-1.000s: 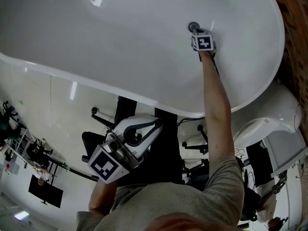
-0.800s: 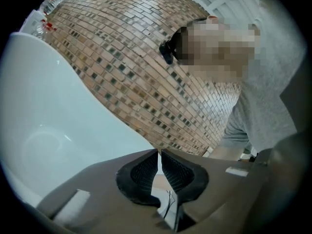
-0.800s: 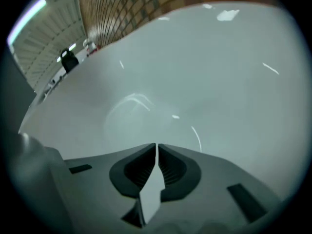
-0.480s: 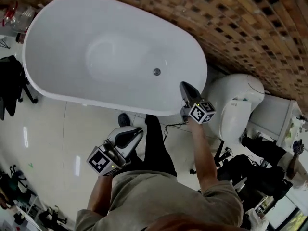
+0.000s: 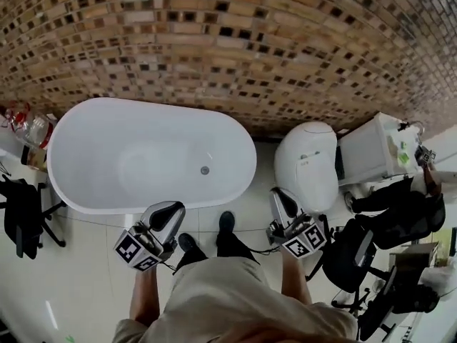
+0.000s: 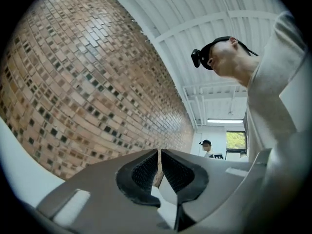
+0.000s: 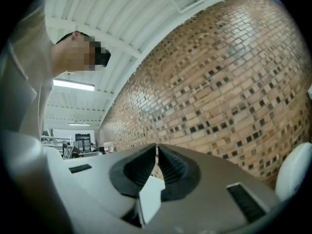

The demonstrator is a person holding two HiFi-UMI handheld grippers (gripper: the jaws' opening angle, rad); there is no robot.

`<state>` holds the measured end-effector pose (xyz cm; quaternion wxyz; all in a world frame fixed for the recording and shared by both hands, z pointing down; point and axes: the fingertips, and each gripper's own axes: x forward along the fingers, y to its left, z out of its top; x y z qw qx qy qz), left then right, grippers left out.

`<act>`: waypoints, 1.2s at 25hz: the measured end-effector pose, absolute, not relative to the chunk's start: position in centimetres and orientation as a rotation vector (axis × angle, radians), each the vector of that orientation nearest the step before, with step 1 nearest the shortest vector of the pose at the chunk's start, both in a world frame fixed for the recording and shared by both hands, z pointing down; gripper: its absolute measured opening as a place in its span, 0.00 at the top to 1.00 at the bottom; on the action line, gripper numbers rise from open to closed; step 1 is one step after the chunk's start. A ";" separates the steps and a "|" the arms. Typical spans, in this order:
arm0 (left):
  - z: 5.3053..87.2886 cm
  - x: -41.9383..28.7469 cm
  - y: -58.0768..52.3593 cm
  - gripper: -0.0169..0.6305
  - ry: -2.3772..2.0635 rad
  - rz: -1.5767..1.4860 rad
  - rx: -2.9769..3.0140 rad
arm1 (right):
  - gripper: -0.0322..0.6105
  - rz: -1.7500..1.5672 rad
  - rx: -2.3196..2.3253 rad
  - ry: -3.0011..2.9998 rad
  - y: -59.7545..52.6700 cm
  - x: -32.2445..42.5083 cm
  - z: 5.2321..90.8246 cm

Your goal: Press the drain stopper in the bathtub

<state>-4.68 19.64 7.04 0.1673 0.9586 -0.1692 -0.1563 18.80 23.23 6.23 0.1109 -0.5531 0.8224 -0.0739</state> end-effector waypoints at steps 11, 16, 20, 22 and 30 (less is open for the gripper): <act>0.5 -1.8 26.7 0.95 -0.598 -0.620 2.811 | 0.90 0.289 -1.194 2.551 29.1 17.1 -5.9; -2.4 1.8 27.8 0.95 -0.520 -0.649 2.903 | 0.90 0.392 -1.076 2.499 32.7 18.9 -8.3; -6.1 3.6 26.1 0.95 -0.355 -0.733 2.877 | 0.90 0.427 -1.097 2.452 33.6 19.1 -10.5; -8.1 4.6 26.2 0.95 -0.274 -0.779 2.889 | 0.90 0.438 -1.132 2.435 34.5 19.9 -10.7; -11.6 6.9 28.9 0.95 0.030 -0.852 2.982 | 0.91 0.447 -1.263 2.334 37.1 21.5 -10.6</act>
